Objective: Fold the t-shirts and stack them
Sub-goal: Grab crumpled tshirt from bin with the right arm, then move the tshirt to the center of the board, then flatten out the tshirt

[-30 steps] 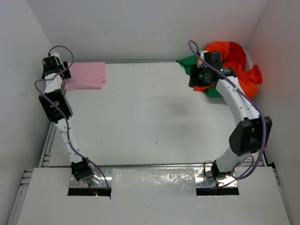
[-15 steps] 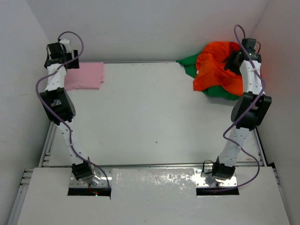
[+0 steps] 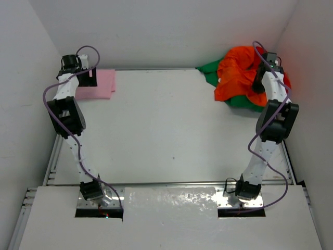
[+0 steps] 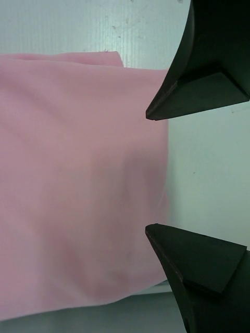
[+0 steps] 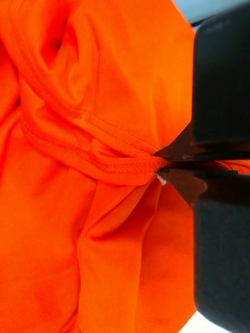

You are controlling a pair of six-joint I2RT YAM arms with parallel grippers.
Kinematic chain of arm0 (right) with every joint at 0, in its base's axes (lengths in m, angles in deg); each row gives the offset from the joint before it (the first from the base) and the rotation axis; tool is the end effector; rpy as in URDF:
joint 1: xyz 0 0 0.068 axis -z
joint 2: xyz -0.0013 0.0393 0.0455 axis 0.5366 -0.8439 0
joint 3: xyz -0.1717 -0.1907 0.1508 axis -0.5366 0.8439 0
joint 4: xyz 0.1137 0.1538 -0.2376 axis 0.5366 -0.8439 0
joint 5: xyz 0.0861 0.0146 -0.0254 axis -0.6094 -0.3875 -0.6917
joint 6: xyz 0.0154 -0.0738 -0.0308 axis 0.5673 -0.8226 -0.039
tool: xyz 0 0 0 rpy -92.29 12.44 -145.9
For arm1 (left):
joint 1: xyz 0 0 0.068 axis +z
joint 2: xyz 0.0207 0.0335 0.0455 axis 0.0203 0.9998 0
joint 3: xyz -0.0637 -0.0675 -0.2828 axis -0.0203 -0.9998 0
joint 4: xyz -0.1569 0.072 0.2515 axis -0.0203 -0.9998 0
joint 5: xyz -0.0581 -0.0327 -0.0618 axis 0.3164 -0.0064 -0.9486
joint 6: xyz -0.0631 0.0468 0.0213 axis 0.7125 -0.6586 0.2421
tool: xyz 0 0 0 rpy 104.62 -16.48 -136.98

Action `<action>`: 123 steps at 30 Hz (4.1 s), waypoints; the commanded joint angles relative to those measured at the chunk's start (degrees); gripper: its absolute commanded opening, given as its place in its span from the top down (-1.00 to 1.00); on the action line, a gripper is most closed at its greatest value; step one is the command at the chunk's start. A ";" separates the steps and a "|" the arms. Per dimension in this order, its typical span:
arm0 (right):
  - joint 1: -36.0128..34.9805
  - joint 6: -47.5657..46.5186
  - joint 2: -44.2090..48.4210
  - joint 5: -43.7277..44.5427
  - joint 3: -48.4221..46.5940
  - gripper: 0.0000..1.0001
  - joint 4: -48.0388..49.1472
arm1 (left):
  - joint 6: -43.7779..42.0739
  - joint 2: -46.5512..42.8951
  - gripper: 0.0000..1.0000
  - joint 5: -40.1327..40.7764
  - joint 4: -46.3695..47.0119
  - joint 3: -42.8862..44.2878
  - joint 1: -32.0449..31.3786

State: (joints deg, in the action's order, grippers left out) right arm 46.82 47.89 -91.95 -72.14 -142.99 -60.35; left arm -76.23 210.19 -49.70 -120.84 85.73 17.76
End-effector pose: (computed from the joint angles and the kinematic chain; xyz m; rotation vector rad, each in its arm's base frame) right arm 0.5348 -0.1556 0.2275 0.7687 2.4014 -0.3116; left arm 0.5892 0.1634 0.2100 0.0531 2.3741 0.0666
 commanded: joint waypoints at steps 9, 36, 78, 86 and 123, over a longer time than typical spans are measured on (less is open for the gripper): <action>-0.22 -5.10 17.91 5.54 -0.24 1.00 6.49 | 0.06 -7.98 -0.58 -3.58 -0.74 -1.27 -0.60; -0.31 44.67 43.79 -44.20 -12.55 1.00 69.34 | -0.64 -24.77 -0.59 -13.24 -6.27 -7.07 -1.48; -79.05 -20.93 28.96 -12.13 47.84 -0.45 11.36 | -3.54 -41.38 -0.59 -13.77 -4.07 -31.59 3.44; -84.60 -14.79 22.09 -9.67 52.67 -0.52 17.41 | -3.98 -46.04 -0.58 -14.04 -3.64 -37.56 3.79; -38.56 27.67 25.83 -34.71 13.51 1.00 50.97 | 1.47 -43.58 -0.58 -20.35 -3.99 -22.28 7.92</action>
State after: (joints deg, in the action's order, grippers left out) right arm 3.13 68.46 -76.30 -106.41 -140.23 -18.80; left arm -76.82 166.90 -64.78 -127.20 61.25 25.92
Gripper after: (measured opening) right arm 0.002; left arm 0.792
